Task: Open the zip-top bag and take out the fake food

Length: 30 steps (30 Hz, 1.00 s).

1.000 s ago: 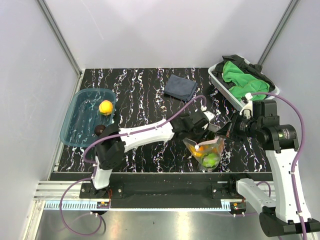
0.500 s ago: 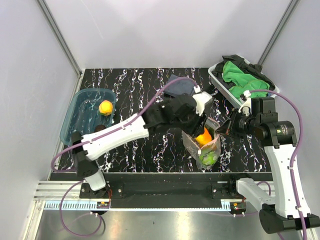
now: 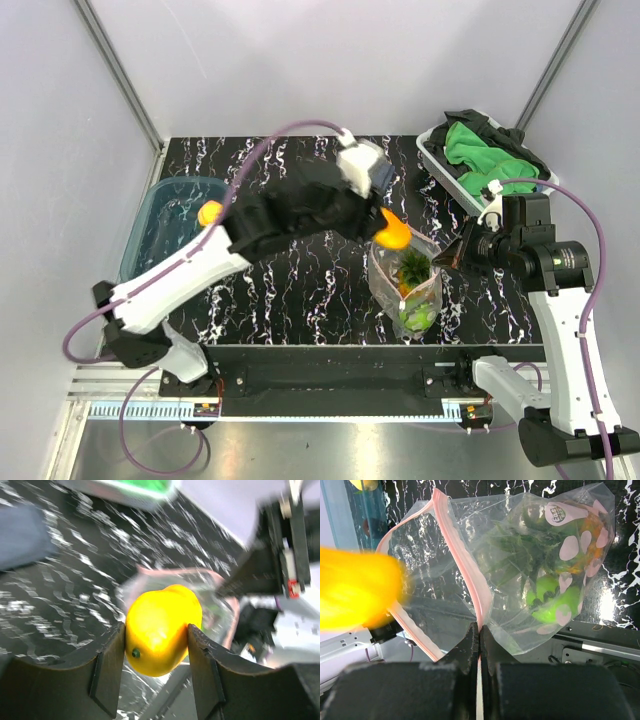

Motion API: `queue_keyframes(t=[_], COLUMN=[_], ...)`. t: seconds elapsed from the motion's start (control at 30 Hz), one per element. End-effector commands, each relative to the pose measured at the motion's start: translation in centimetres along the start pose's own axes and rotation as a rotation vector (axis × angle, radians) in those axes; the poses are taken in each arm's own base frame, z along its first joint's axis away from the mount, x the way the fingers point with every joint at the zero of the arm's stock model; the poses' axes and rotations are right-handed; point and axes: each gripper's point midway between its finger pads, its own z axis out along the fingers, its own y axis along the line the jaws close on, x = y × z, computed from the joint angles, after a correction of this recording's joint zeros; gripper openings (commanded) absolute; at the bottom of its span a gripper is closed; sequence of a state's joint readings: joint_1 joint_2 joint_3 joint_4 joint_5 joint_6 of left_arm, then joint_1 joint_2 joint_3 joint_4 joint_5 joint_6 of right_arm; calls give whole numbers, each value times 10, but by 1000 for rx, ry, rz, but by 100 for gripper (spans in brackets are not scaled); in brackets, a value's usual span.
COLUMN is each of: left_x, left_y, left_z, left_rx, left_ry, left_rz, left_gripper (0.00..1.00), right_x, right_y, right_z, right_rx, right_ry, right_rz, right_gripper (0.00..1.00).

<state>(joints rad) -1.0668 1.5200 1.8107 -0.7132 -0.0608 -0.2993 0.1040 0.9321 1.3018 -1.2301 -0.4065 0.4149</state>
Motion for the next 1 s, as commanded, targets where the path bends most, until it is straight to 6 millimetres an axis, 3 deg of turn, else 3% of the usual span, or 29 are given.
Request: queue_keyframes(t=[0.0, 0.03, 0.07, 0.13, 0.17, 0.2, 0.23, 0.27, 0.3, 0.33, 0.4, 0.43, 0.5, 0.53, 0.77, 0.97], left_x=[-77, -71, -80, -80, -63, -62, -61, -41, -41, -31, -8, 0, 26, 35, 102, 143], left_y=[49, 63, 87, 113, 148, 159, 174, 209, 219, 244, 272, 292, 317, 335, 409, 461], left_z=[-84, -85, -113, -130, -132, -154, -164, -170, -189, -203, -209, -228, -227, -238, -222, -225], left_rx=[-132, -174, -253, -331, -433, -475, -527, -647, -693, -785, -859, -932, -965, -1010, -1168, -1205], left_ry=[-310, -315, -388, -449, -441, -495, -530, -523, -580, -602, -624, -665, -689, -720, -684, -681], left_rz=[-76, -87, -115, -159, -188, -211, -228, -267, -291, -325, -404, -446, -570, -615, -854, -994], left_gripper=[0, 0, 0, 0, 0, 0, 0, 0, 0, 0, 0, 0, 0, 0, 0, 0], right_x=[-14, -15, -15, -16, -16, -17, -17, -17, -18, -18, -16, -16, -15, -15, -13, -17], right_y=[3, 3, 3, 4, 4, 6, 7, 6, 8, 8, 9, 10, 11, 10, 11, 6], right_z=[-1, -1, 0, 0, 0, -1, -1, -2, -3, -4, -5, -5, -6, -7, -12, -16], right_rx=[1, -1, 1, -2, -2, -6, -7, -3, -8, -7, -9, -13, -16, -15, -10, 20], right_ry=[-47, -51, -47, -47, -42, -43, -43, -40, -41, -39, -33, -30, -27, -26, -25, -49], right_rz=[-26, -28, -23, -21, -18, -19, -20, -19, -21, -22, -22, -19, -21, -22, -42, -71], right_gripper=[0, 0, 0, 0, 0, 0, 0, 0, 0, 0, 0, 0, 0, 0, 0, 0])
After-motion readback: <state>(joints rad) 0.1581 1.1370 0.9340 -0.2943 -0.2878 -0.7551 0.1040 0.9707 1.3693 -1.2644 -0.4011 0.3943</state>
